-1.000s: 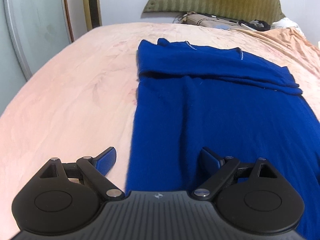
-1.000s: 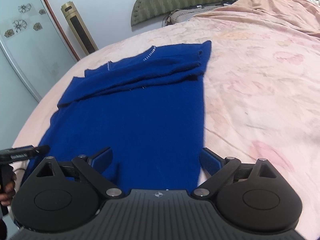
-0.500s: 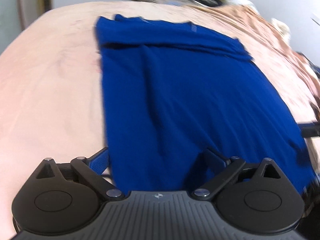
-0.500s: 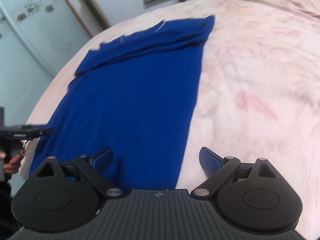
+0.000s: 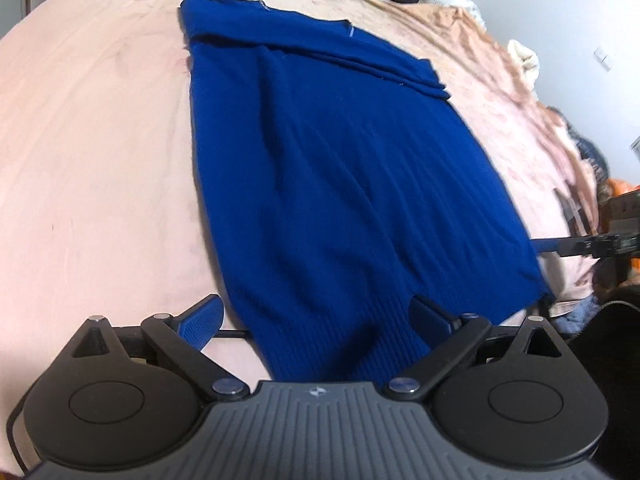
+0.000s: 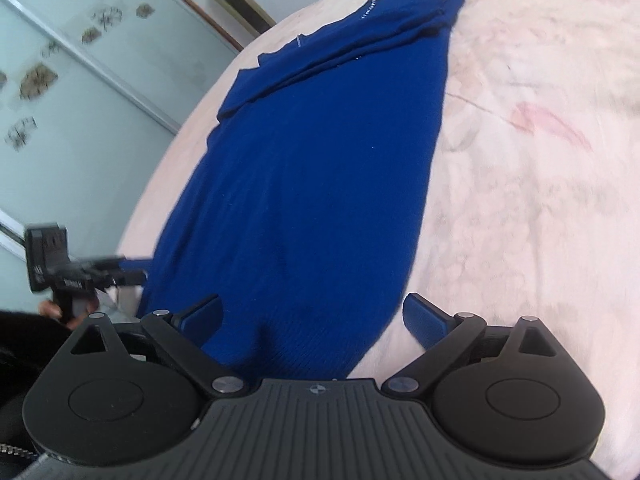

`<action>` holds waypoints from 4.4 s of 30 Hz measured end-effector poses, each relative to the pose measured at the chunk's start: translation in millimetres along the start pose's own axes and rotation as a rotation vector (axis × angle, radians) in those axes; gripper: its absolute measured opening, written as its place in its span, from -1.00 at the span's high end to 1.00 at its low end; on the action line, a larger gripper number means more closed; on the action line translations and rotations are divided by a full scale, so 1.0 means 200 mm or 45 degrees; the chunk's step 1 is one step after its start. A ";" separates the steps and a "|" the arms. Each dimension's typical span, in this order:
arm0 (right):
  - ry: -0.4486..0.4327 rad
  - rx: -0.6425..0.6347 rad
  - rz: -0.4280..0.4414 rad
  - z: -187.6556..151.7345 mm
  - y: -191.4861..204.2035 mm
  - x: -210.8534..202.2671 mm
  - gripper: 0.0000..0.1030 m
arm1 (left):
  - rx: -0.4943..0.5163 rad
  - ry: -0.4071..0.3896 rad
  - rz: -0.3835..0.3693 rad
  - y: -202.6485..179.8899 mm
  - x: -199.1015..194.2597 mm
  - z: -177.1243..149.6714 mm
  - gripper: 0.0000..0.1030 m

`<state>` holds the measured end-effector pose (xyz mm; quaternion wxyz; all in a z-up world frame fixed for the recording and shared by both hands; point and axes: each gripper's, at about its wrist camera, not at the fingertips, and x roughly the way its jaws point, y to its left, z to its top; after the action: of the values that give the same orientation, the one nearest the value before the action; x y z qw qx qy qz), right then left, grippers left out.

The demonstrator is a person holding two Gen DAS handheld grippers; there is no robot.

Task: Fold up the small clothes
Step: 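Move both open grippers along the sweater body to its ribbed hem, then close both grippers on the ribbed hem of the blue sweater, then lift the hem with both grippers and fold it toward the collar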

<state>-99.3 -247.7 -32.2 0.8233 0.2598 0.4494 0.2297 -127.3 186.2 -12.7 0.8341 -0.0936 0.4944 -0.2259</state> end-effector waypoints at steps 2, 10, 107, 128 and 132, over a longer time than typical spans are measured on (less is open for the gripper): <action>0.016 -0.032 0.030 -0.01 0.02 0.01 -0.90 | -0.039 -0.008 -0.044 0.01 0.01 0.00 -0.94; 0.041 -0.069 0.135 -0.03 0.10 0.09 -0.88 | -0.084 0.005 -0.159 0.01 0.11 0.08 -0.93; -0.527 -0.260 -0.362 1.44 -0.06 0.85 0.76 | -0.007 -0.236 0.284 -0.07 0.85 1.56 0.68; -0.393 0.180 -0.090 1.64 -0.44 0.98 0.57 | -0.813 -0.282 -0.093 0.48 0.75 1.58 0.41; -0.412 0.326 0.027 1.64 -0.55 0.97 0.55 | -1.073 -0.395 -0.324 0.63 0.69 1.53 -0.40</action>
<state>294.1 -284.7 -70.2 0.8425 0.4005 0.3343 0.1345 229.5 212.2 -17.4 0.7531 -0.5168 0.3972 -0.0893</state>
